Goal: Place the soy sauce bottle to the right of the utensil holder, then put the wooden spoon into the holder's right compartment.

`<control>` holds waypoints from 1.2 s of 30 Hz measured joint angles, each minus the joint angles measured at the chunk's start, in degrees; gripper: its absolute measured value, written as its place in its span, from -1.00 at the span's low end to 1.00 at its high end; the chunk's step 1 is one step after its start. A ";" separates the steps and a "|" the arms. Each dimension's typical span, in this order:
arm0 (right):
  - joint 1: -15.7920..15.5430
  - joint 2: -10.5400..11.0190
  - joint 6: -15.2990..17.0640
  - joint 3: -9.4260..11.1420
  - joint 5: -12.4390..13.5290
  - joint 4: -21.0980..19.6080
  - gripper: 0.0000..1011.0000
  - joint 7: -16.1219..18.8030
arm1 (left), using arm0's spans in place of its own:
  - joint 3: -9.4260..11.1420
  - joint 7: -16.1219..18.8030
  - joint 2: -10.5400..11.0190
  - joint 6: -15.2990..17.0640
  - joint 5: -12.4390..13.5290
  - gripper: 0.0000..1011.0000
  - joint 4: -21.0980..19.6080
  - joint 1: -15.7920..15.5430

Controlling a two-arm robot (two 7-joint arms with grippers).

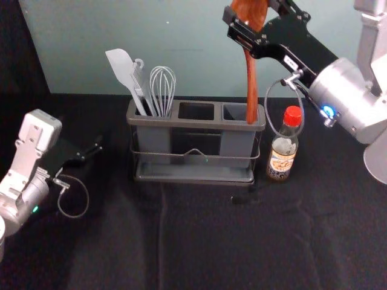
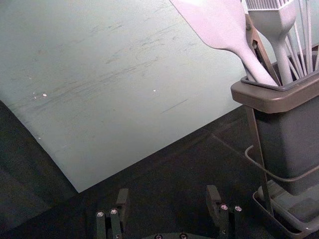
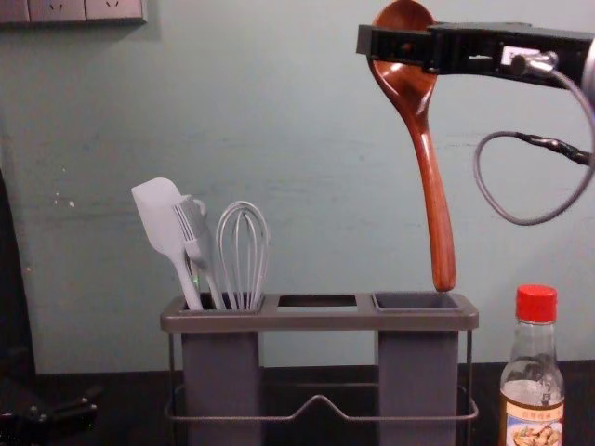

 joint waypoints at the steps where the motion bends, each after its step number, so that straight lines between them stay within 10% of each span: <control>1: 0.50 -0.13 -0.03 -0.17 -0.18 0.55 0.61 0.00 | 0.00 0.00 0.00 0.00 0.00 0.99 0.00 0.00; 19: 9.15 -3.62 -2.94 -2.54 -1.08 14.05 0.61 2.27 | 0.00 0.00 0.00 0.00 0.00 0.99 0.00 0.00; 36: 10.31 -3.97 -4.52 -3.50 -0.66 19.50 0.61 3.75 | 0.00 0.00 0.00 0.00 0.00 0.99 0.00 0.00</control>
